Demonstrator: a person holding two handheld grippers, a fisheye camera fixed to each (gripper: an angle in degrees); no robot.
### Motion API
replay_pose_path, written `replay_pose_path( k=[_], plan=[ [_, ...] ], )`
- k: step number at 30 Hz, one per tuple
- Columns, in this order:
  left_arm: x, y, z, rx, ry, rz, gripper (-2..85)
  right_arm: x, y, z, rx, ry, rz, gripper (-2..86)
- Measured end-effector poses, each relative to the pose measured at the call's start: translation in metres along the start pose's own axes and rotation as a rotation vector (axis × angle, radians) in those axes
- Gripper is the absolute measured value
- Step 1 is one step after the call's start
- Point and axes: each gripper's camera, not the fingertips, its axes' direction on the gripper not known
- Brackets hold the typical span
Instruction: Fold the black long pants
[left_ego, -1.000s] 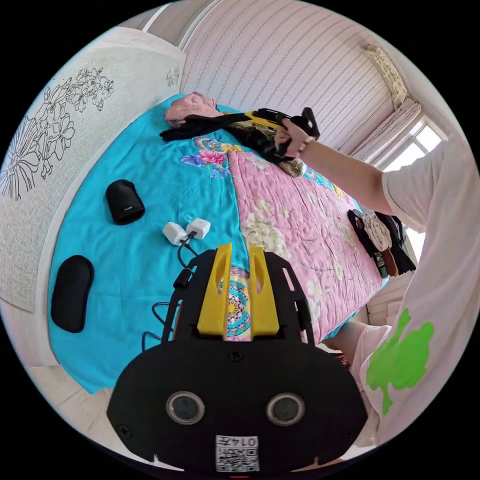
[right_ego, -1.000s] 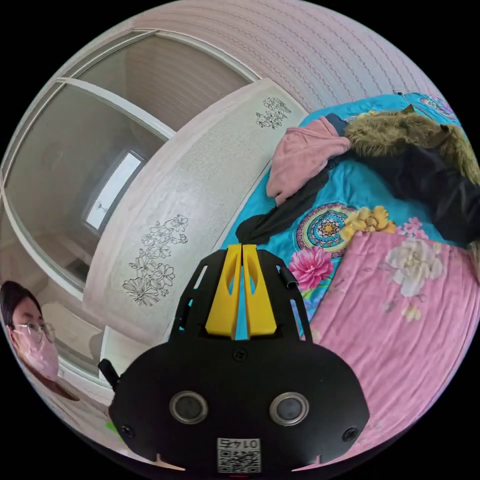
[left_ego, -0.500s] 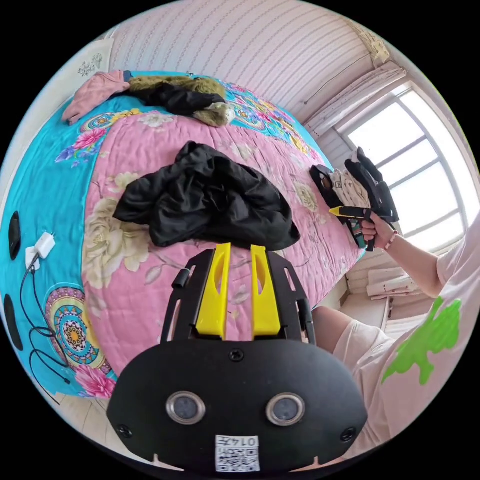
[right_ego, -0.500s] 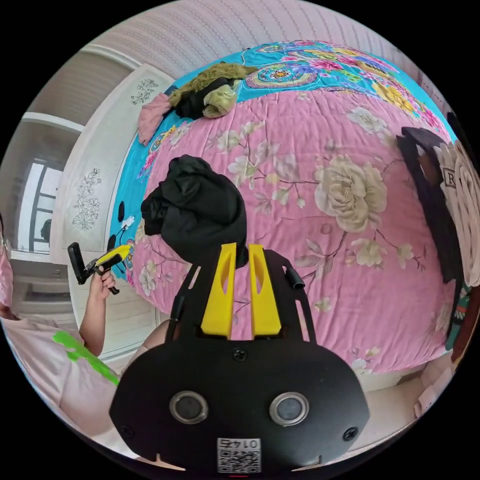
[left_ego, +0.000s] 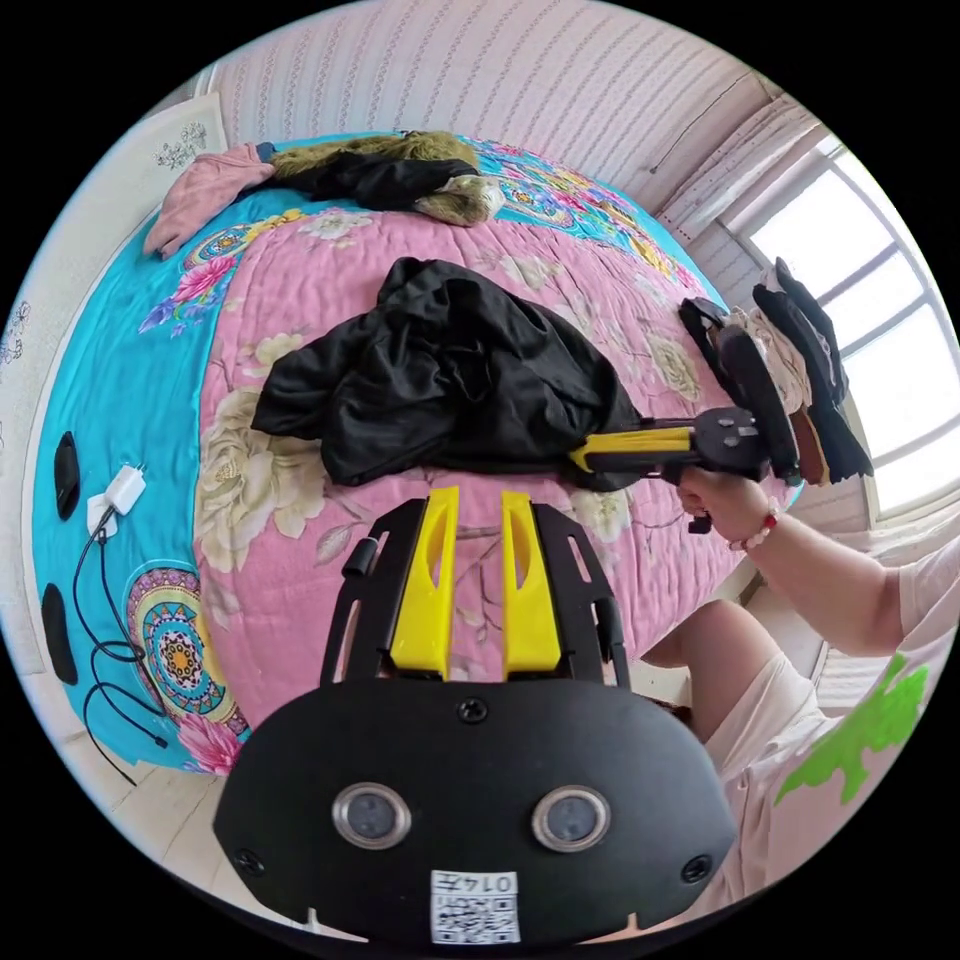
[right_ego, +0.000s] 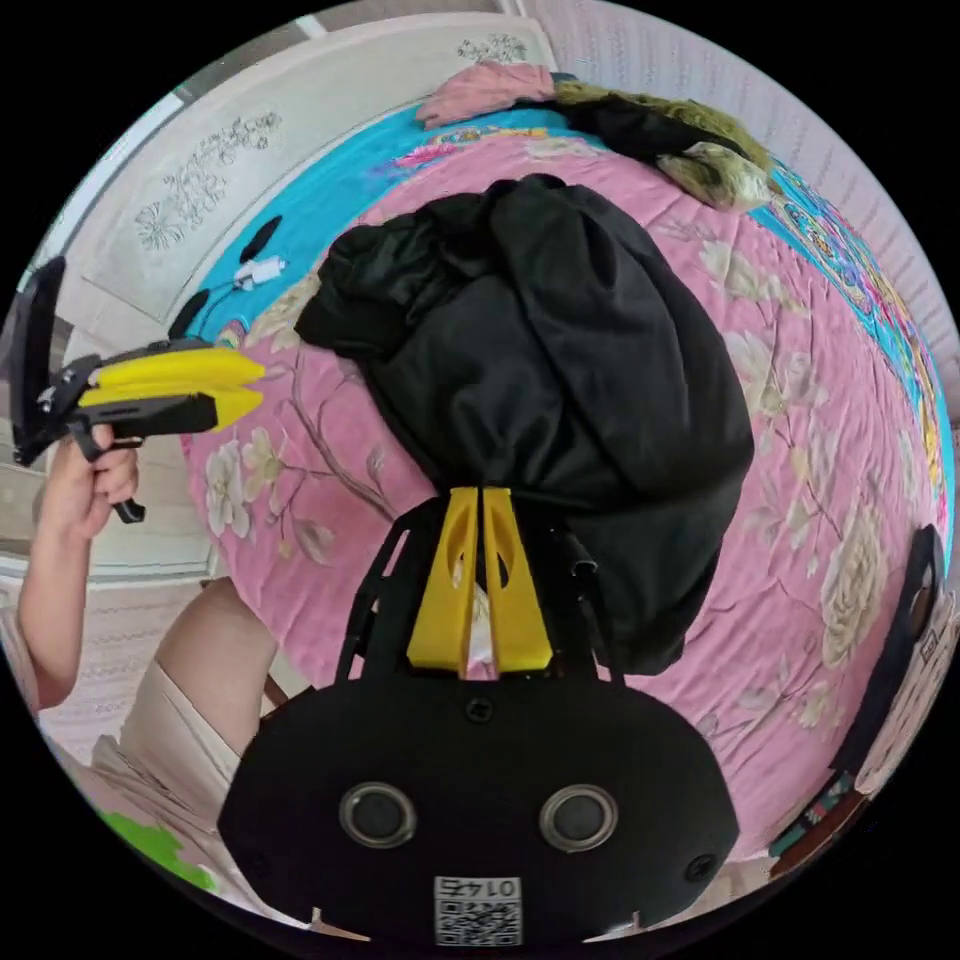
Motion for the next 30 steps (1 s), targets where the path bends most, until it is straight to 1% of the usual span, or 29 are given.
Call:
replay_pose_path(
  k=[4, 6, 7, 9, 12, 15, 16, 17, 20, 22, 23, 25, 27, 28, 29, 30],
  plan=[
    [0.022, 0.012, 0.027, 0.030, -0.049, -0.001, 7.8, 0.004, 0.036, -0.073, 0.157, -0.094, -0.023, -0.3],
    [0.034, 0.018, 0.037, 0.064, -0.066, 0.000, 8.2, 0.004, 0.063, -0.134, 0.280, -0.195, -0.051, -0.4],
    [0.044, 0.021, 0.043, 0.086, -0.076, 0.014, 8.4, 0.002, 0.069, -0.150, 0.307, -0.225, -0.064, -0.4],
    [0.061, 0.026, 0.053, 0.104, -0.078, 0.034, 8.8, -0.010, 0.096, -0.210, 0.392, -0.305, -0.125, -0.3],
    [0.092, 0.039, 0.065, 0.158, -0.072, 0.064, 9.4, -0.027, 0.130, -0.279, 0.465, -0.362, -0.160, -0.3],
    [0.134, 0.050, 0.081, 0.183, -0.085, 0.113, 10.6, -0.044, 0.162, -0.332, 0.501, -0.366, -0.185, -0.3],
    [0.155, 0.051, 0.093, 0.182, -0.112, 0.125, 11.1, -0.047, 0.168, -0.339, 0.507, -0.362, -0.181, -0.3],
    [0.176, 0.050, 0.108, 0.172, -0.099, 0.142, 10.3, -0.054, 0.178, -0.349, 0.499, -0.355, -0.177, -0.2],
    [0.224, 0.049, 0.139, 0.118, -0.015, 0.196, 9.6, -0.069, 0.206, -0.368, 0.479, -0.286, -0.153, -0.2],
    [0.246, 0.056, 0.137, 0.126, 0.045, 0.228, 10.4, -0.078, 0.225, -0.381, 0.483, -0.229, -0.145, -0.2],
    [0.258, 0.063, 0.133, 0.128, 0.102, 0.250, 11.2, -0.082, 0.237, -0.390, 0.488, -0.220, -0.140, -0.2],
    [0.272, 0.073, 0.131, 0.144, 0.137, 0.238, 13.2, -0.085, 0.253, -0.404, 0.502, -0.246, -0.133, -0.2],
    [0.287, 0.077, 0.142, 0.184, 0.061, 0.215, 13.8, -0.091, 0.272, -0.421, 0.516, -0.285, -0.129, -0.2],
    [0.296, 0.072, 0.158, 0.177, -0.016, 0.212, 13.0, -0.093, 0.277, -0.425, 0.521, -0.293, -0.130, -0.2],
    [0.302, 0.064, 0.177, 0.147, -0.057, 0.207, 9.4, -0.097, 0.286, -0.433, 0.524, -0.303, -0.136, -0.2],
    [0.303, 0.059, 0.186, 0.126, -0.055, 0.205, 6.1, -0.101, 0.295, -0.442, 0.532, -0.295, -0.133, -0.2]
  ],
)
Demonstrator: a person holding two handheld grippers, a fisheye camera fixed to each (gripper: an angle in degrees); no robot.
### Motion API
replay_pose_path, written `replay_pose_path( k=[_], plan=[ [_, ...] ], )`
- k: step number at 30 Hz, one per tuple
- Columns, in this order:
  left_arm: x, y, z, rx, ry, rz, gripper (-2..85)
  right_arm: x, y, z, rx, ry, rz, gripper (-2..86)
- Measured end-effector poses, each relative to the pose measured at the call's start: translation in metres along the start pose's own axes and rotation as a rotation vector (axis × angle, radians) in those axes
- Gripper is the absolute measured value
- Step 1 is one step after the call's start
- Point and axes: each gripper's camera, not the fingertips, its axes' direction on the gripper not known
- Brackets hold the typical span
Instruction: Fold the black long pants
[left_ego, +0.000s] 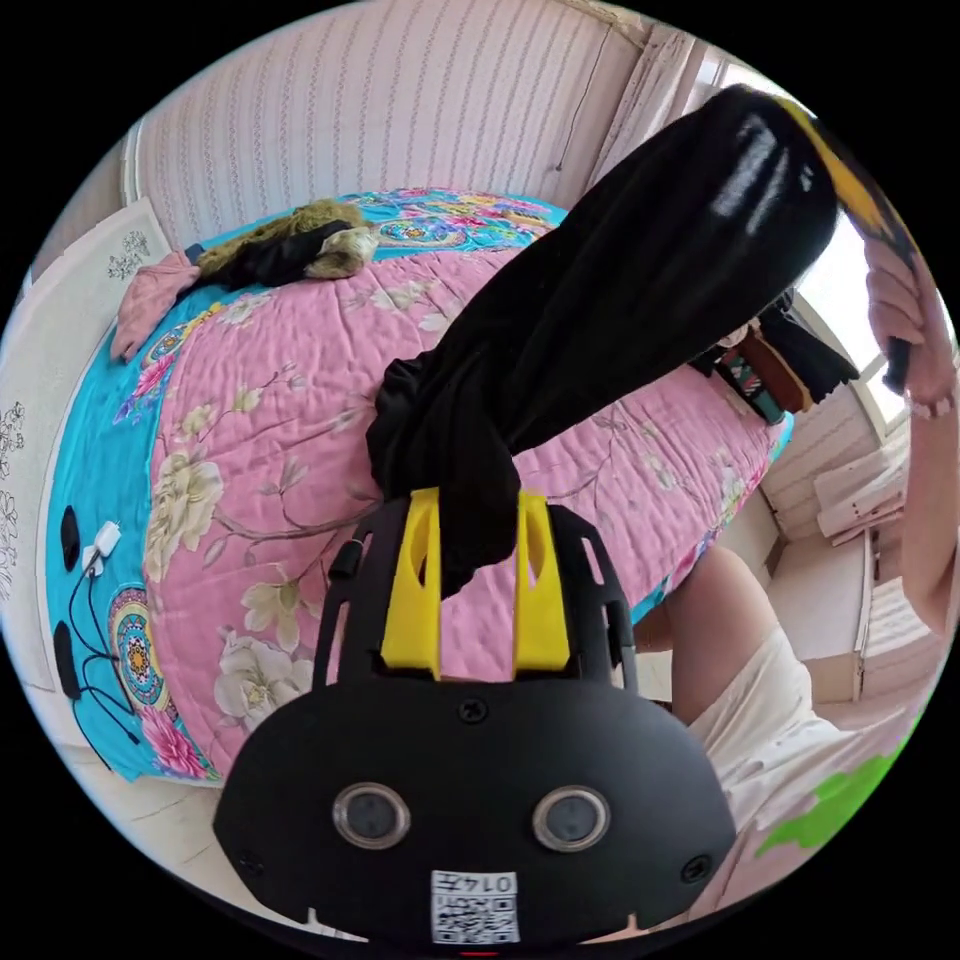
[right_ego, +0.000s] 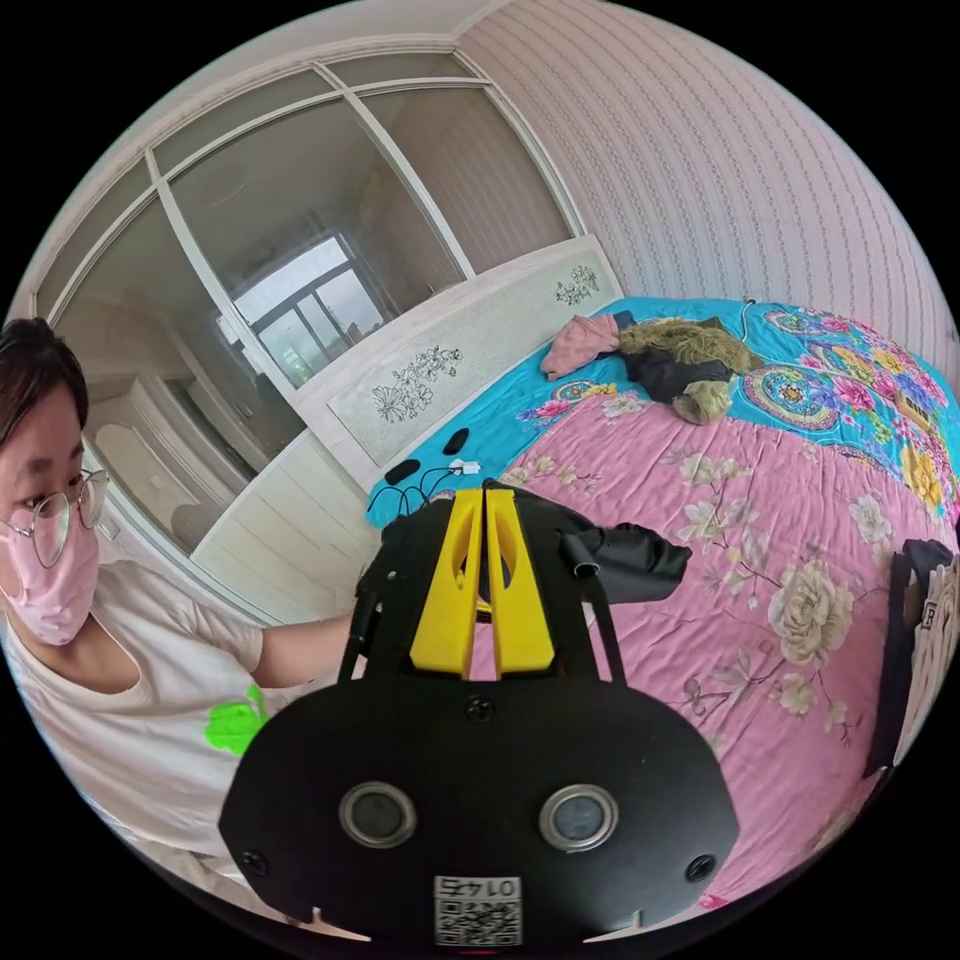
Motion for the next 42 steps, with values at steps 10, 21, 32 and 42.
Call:
replay_pose_path(
  k=[10, 21, 32, 42],
  plan=[
    [0.028, -0.041, -0.057, 0.024, -0.148, 0.108, -0.4, -0.058, -0.002, -0.140, 0.132, 0.206, -0.033, -0.2],
    [0.024, -0.090, -0.126, 0.002, -0.442, 0.106, -0.3, -0.082, -0.036, -0.271, 0.174, 0.555, 0.009, 0.0],
    [0.045, -0.088, -0.123, 0.059, -0.478, 0.109, 0.1, -0.080, -0.012, -0.309, 0.245, 0.597, 0.037, -0.1],
    [0.075, -0.065, -0.193, 0.214, -0.416, 0.185, -0.1, -0.115, 0.016, -0.387, 0.406, 0.565, -0.044, -0.1]
  ],
)
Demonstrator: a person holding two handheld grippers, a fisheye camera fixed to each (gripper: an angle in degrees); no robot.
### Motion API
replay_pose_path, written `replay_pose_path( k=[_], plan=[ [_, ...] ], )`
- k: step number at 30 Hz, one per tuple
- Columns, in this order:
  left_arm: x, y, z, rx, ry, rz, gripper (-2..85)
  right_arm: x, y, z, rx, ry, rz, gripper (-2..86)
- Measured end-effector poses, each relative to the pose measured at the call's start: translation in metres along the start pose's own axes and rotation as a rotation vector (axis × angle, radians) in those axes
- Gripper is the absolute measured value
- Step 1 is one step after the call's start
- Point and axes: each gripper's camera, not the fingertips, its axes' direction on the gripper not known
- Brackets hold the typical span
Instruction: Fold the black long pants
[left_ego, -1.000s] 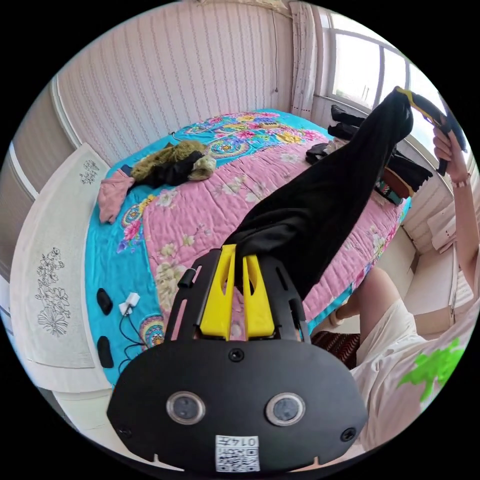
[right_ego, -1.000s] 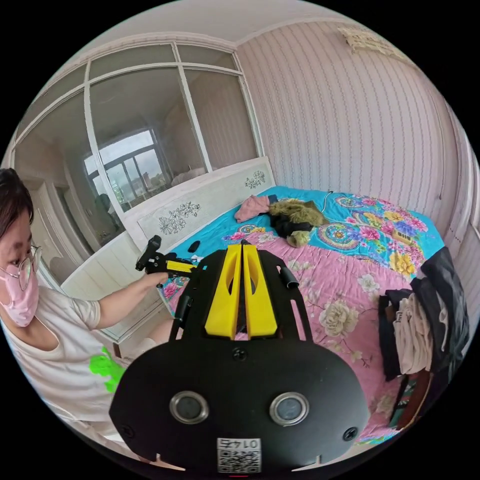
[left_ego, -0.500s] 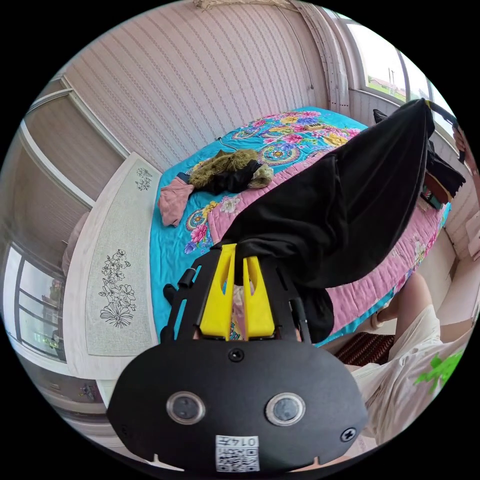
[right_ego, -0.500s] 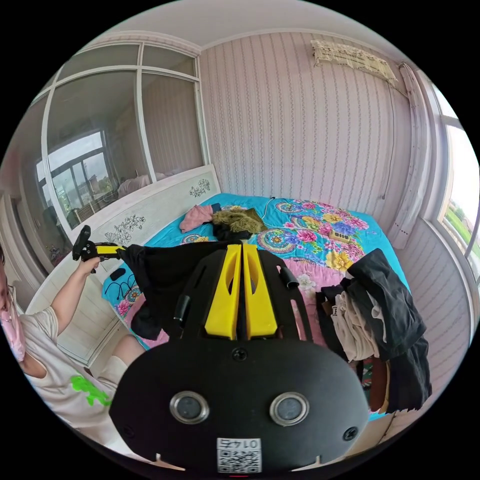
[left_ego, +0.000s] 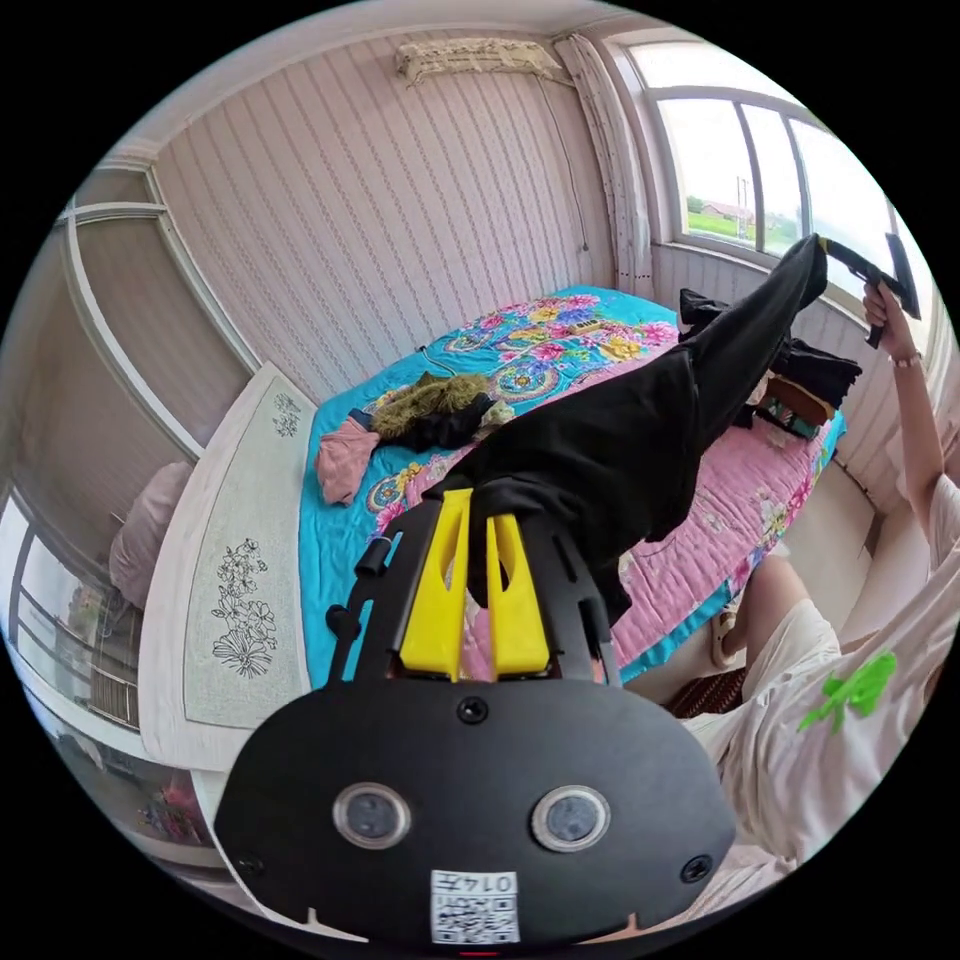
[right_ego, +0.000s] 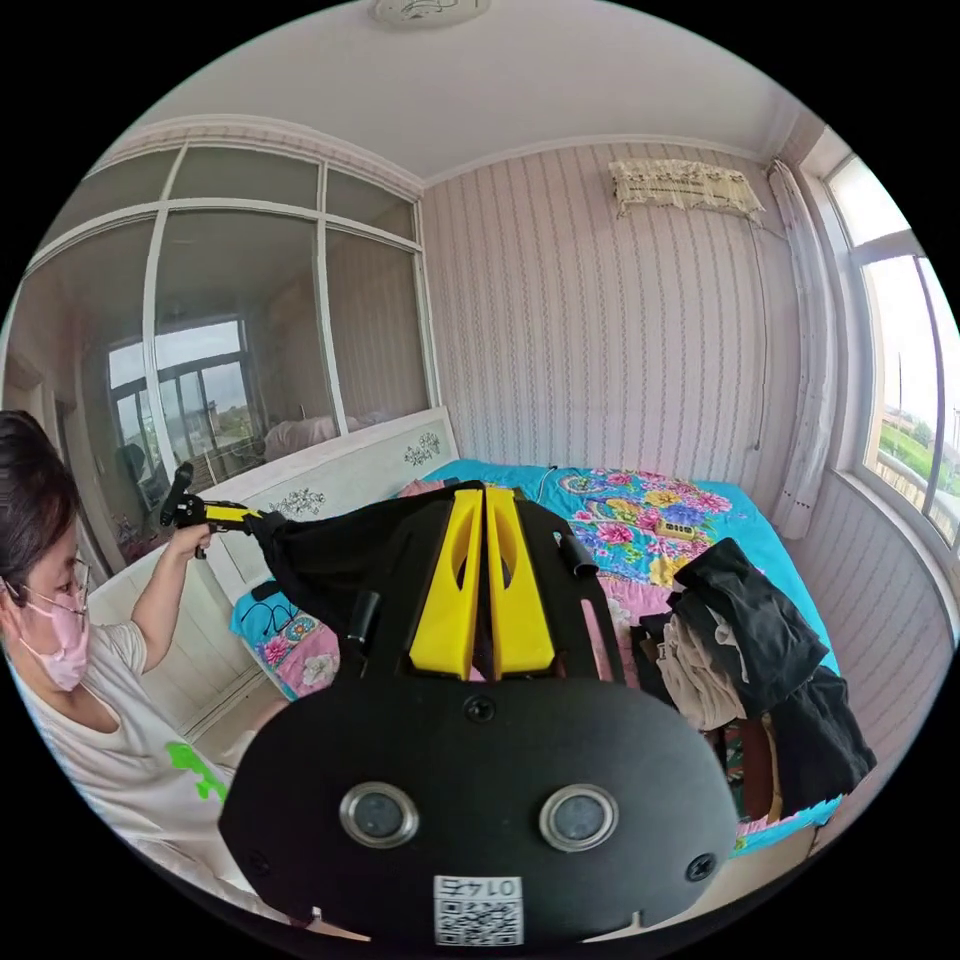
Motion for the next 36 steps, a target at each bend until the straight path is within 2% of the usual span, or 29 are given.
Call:
replay_pose_path(
  k=[1, 2, 4, 6, 9, 12, 15, 19, 22, 25, 27, 30, 32, 35, 36],
  plan=[
    [-0.004, -0.010, 0.013, -0.024, 0.029, 0.021, -0.2, 0.004, -0.002, 0.007, -0.034, 0.024, -0.008, -0.1],
    [-0.010, -0.024, 0.052, -0.177, 0.115, 0.030, -0.2, 0.020, -0.001, 0.033, -0.138, 0.082, 0.012, -0.1],
    [-0.014, -0.031, 0.119, -0.352, 0.230, 0.013, -0.3, 0.053, 0.016, 0.088, -0.338, 0.070, 0.085, -0.1],
    [-0.010, -0.025, 0.163, -0.381, 0.277, -0.024, -0.3, 0.091, 0.059, 0.148, -0.514, 0.113, 0.164, -0.1],
    [0.009, -0.007, 0.220, -0.408, 0.343, -0.022, -0.2, 0.125, 0.120, 0.206, -0.681, 0.190, 0.197, 0.1],
    [0.029, 0.013, 0.272, -0.473, 0.293, 0.003, 0.0, 0.159, 0.174, 0.248, -0.769, 0.174, 0.280, 0.5],
    [0.042, 0.031, 0.319, -0.537, 0.362, -0.004, 0.2, 0.189, 0.216, 0.284, -0.805, 0.195, 0.341, 1.5],
    [0.050, 0.049, 0.361, -0.542, 0.296, 0.005, 0.4, 0.206, 0.233, 0.305, -0.710, 0.318, 0.328, 4.6],
    [0.042, 0.053, 0.382, -0.498, 0.219, -0.020, 0.3, 0.194, 0.234, 0.327, -0.614, 0.197, 0.298, 7.1],
    [0.030, 0.051, 0.396, -0.429, 0.189, -0.053, 0.2, 0.157, 0.246, 0.372, -0.622, -0.117, 0.272, 8.1],
    [0.025, 0.053, 0.406, -0.438, 0.210, -0.046, 0.2, 0.120, 0.273, 0.418, -0.699, -0.345, 0.268, 8.3],
    [0.020, 0.065, 0.412, -0.452, 0.209, -0.014, 0.1, 0.088, 0.314, 0.476, -0.817, -0.428, 0.259, 9.1],
    [0.012, 0.077, 0.406, -0.433, 0.203, 0.003, 0.1, 0.082, 0.337, 0.507, -0.885, -0.404, 0.272, 8.9],
    [-0.003, 0.092, 0.400, -0.433, 0.231, -0.007, 0.1, 0.090, 0.361, 0.539, -0.982, -0.429, 0.324, 2.9],
    [-0.005, 0.095, 0.399, -0.435, 0.233, -0.006, 0.2, 0.100, 0.358, 0.541, -0.953, -0.456, 0.345, 1.7]
  ],
)
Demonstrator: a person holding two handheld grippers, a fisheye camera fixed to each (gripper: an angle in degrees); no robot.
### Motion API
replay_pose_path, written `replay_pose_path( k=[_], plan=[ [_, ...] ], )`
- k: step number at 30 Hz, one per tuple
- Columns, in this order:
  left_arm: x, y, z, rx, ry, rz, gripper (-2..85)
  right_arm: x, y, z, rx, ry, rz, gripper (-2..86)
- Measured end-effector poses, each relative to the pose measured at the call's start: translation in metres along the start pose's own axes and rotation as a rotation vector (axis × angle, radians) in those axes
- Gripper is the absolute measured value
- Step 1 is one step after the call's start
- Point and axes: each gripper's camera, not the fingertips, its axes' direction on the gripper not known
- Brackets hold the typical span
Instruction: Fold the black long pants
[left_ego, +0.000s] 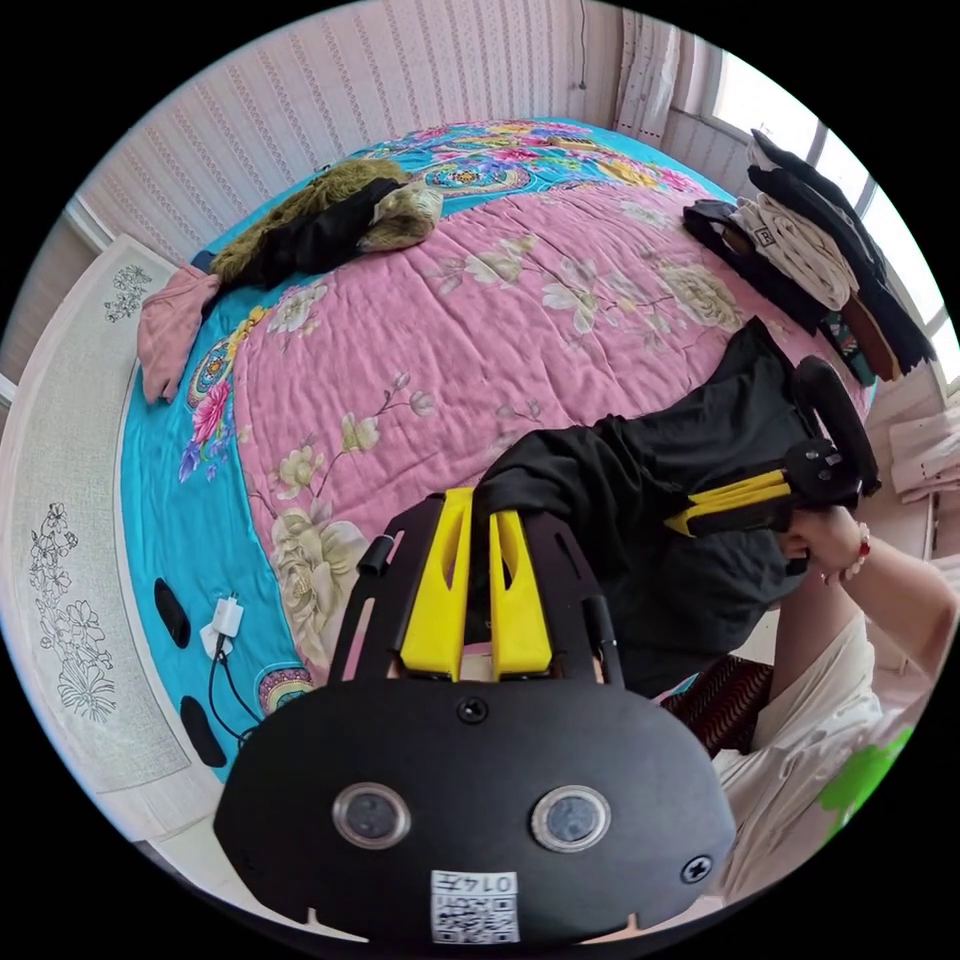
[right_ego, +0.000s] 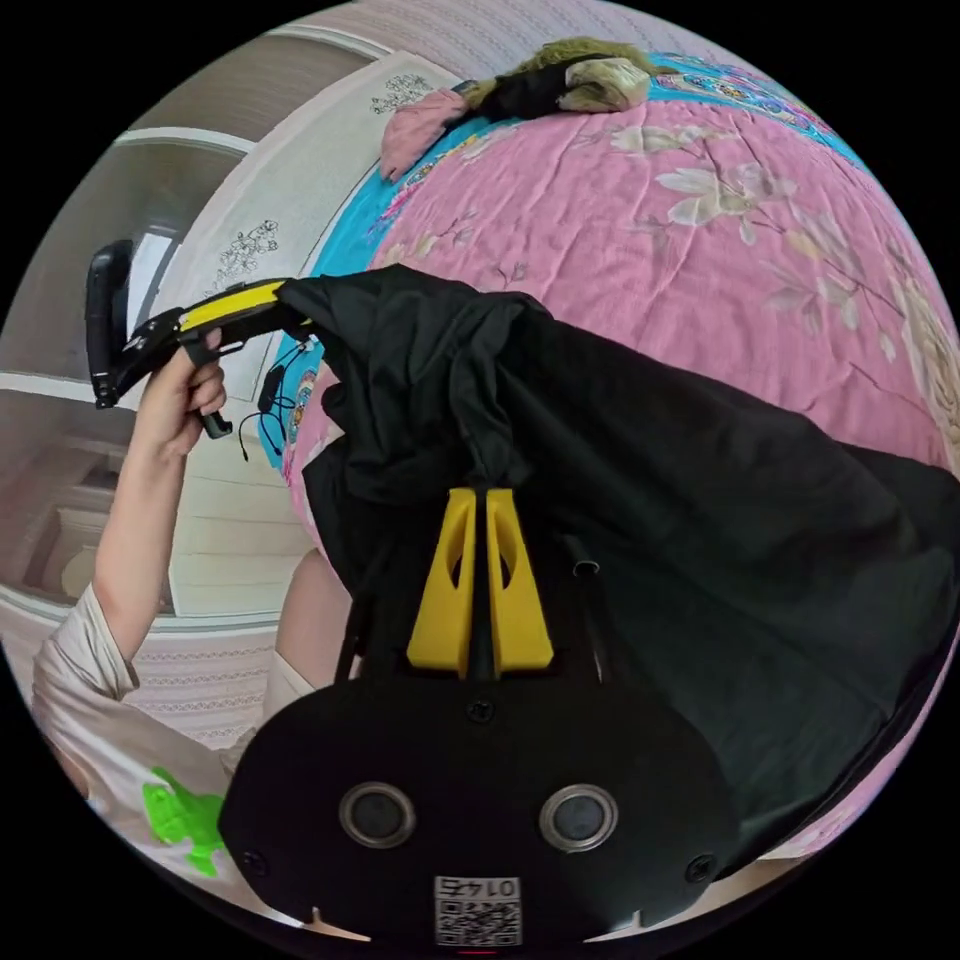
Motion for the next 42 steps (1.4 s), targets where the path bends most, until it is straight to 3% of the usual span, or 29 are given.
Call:
replay_pose_path(
  k=[5, 7, 11, 14, 18, 21, 25, 30, 35, 39, 42],
  plan=[
    [-0.019, 0.021, -0.005, 0.009, -0.024, 0.023, 0.4, 0.030, -0.037, -0.047, -0.004, -0.278, -0.071, 0.8],
    [-0.025, 0.027, -0.007, 0.011, -0.030, 0.024, 0.5, 0.054, -0.060, -0.064, 0.028, -0.484, -0.015, 0.8],
    [-0.043, 0.039, -0.010, 0.010, -0.028, 0.014, 0.7, 0.134, -0.102, -0.086, 0.300, -0.880, 0.251, 1.7],
    [-0.060, 0.048, -0.013, 0.013, -0.001, -0.011, 0.9, 0.176, -0.114, -0.083, 0.408, -0.923, 0.366, 3.6],
    [-0.077, 0.059, -0.015, -0.010, 0.013, -0.024, 1.4, 0.198, -0.114, -0.076, 0.370, -0.843, 0.406, 13.4],
    [-0.091, 0.071, -0.019, -0.020, 0.029, -0.034, 2.5, 0.201, -0.101, -0.080, 0.356, -0.762, 0.340, 14.7],
    [-0.115, 0.089, -0.033, -0.019, 0.035, -0.090, 6.3, 0.197, -0.061, -0.085, 0.333, -0.589, 0.264, 14.2],
    [-0.146, 0.125, -0.072, 0.032, 0.007, -0.162, 8.1, 0.174, 0.030, -0.065, 0.242, -0.016, 0.236, 13.6],
    [-0.158, 0.210, -0.129, 0.130, 0.121, -0.196, 8.1, 0.152, 0.061, -0.023, 0.145, 0.355, 0.249, 12.8],
    [-0.154, 0.275, -0.148, 0.127, 0.143, -0.239, 7.7, 0.134, 0.052, 0.020, 0.038, 0.522, 0.217, 4.8],
    [-0.154, 0.322, -0.160, 0.123, 0.199, -0.302, 5.8, 0.115, 0.047, 0.034, -0.007, 0.529, 0.170, 3.3]
  ],
)
